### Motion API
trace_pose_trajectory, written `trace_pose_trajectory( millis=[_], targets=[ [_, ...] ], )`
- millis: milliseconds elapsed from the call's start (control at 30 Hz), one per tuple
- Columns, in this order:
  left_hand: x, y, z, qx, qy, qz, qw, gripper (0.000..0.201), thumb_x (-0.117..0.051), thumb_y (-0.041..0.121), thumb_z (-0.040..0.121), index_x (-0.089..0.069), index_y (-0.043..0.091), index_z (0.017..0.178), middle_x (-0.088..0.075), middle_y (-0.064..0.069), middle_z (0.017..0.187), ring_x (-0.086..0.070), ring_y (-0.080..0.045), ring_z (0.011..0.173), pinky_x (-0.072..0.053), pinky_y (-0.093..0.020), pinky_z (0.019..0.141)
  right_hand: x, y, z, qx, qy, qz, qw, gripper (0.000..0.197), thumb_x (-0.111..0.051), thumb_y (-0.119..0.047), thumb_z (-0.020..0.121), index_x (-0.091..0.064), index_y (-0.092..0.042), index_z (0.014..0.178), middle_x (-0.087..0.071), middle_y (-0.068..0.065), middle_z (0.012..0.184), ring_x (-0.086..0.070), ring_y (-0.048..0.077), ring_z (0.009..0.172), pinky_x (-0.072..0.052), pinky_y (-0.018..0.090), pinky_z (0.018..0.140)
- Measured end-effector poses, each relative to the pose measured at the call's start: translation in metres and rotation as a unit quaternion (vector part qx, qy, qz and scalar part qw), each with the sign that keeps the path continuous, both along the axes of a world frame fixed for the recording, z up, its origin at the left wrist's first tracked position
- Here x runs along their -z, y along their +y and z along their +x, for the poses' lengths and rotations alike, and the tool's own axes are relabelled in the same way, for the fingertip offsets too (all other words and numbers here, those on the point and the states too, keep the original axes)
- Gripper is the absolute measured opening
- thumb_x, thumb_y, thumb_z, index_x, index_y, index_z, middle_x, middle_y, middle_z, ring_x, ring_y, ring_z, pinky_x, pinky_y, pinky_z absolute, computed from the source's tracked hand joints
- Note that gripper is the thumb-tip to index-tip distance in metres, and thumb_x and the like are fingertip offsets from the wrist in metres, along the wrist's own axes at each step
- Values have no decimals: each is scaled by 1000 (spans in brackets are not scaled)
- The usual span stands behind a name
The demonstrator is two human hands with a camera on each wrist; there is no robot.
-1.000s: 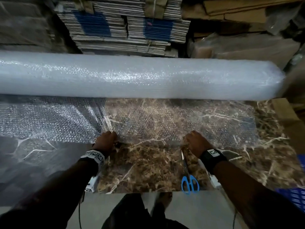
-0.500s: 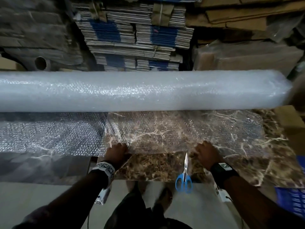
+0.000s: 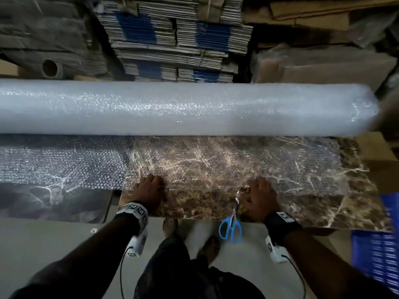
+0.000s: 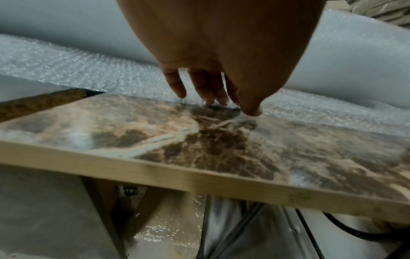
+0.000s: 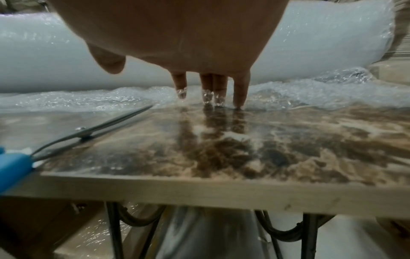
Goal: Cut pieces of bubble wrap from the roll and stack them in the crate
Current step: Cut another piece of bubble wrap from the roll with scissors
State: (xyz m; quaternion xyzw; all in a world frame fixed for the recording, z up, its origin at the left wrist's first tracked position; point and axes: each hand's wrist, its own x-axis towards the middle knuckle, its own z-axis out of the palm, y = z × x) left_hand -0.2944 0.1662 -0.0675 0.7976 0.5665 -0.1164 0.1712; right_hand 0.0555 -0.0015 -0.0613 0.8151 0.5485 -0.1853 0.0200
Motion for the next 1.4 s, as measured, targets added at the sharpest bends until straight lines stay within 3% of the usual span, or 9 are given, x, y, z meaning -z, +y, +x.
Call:
trace_pose_trajectory(
  millis=[100, 333, 500, 600, 733, 867, 1033, 1200, 1400],
  targets=[
    [-1, 5, 3, 4, 6, 3, 1000, 28, -55, 45, 87, -52, 32, 111, -51, 0, 119, -50, -26, 114, -40, -46, 93, -3, 0, -2, 5, -23, -23, 999, 82, -52, -76, 76, -43, -22, 138, -35, 13, 146, -32, 34, 133, -32, 48, 105],
    [-2, 10, 5, -2, 5, 0, 1000, 30, -47, 51, 90, -51, 29, 110, -54, -1, 116, -52, -28, 111, -39, -48, 92, -6, 13, 4, 9, -30, -8, 999, 64, -54, -71, 75, -50, -25, 120, -42, 7, 122, -42, 30, 116, -39, 45, 91],
    [-12, 18, 5, 8, -9, 25, 1000, 33, -52, 54, 88, -56, 26, 104, -59, -1, 106, -59, -29, 102, -44, -44, 84, -12, 26, 11, 16, -37, 40, 998, 56, -37, -68, 73, -57, -21, 98, -51, 7, 105, -50, 31, 103, -42, 44, 84],
    [-23, 25, 13, 19, -62, 96, 993, 27, -59, 43, 85, -60, 24, 104, -58, -4, 109, -57, -30, 102, -48, -42, 81, -24, 51, 8, 12, -13, 89, 996, 37, -52, -56, 83, -55, -22, 96, -52, 6, 105, -50, 28, 101, -42, 41, 83],
    [-25, 32, 26, -8, -55, 40, 998, 73, -59, 54, 86, -29, 26, 146, -21, -7, 157, -27, -31, 141, -34, -57, 106, -44, 113, -15, -67, 33, 169, 983, 33, -51, -42, 82, -56, -16, 102, -54, 7, 108, -52, 28, 101, -44, 39, 82],
    [-7, 31, 31, -19, 11, -71, 997, 89, -44, 65, 89, 7, 30, 154, 19, -4, 161, 9, -29, 149, -8, -68, 113, -64, 186, -48, -151, 62, 149, 975, 43, -51, -39, 82, -56, -16, 118, -54, 9, 120, -51, 29, 110, -45, 42, 91],
    [-3, 29, 29, -9, 24, -93, 995, 87, -33, 69, 90, 13, 31, 153, 27, -5, 159, 18, -30, 148, -3, -71, 111, -75, 251, -77, -197, 145, 100, 965, 43, -53, -30, 91, -53, -21, 133, -62, 7, 123, -61, 27, 107, -52, 40, 89],
    [2, 27, 26, 6, 29, -84, 996, 89, -35, 67, 91, 18, 28, 152, 36, -6, 152, 19, -31, 147, -2, -72, 110, -83, 280, -72, -174, 140, 144, 964, 28, -52, -31, 94, -66, -28, 119, -75, 2, 96, -70, 22, 84, -57, 32, 76],
    [5, 26, 25, 9, 27, -98, 995, 94, -33, 72, 89, 23, 29, 149, 38, -7, 151, 27, -30, 143, 2, -74, 107, -96, 311, -63, -144, 141, 212, 956, 21, -57, -30, 92, -67, -29, 111, -75, -3, 93, -69, 21, 79, -57, 35, 74]
  ],
)
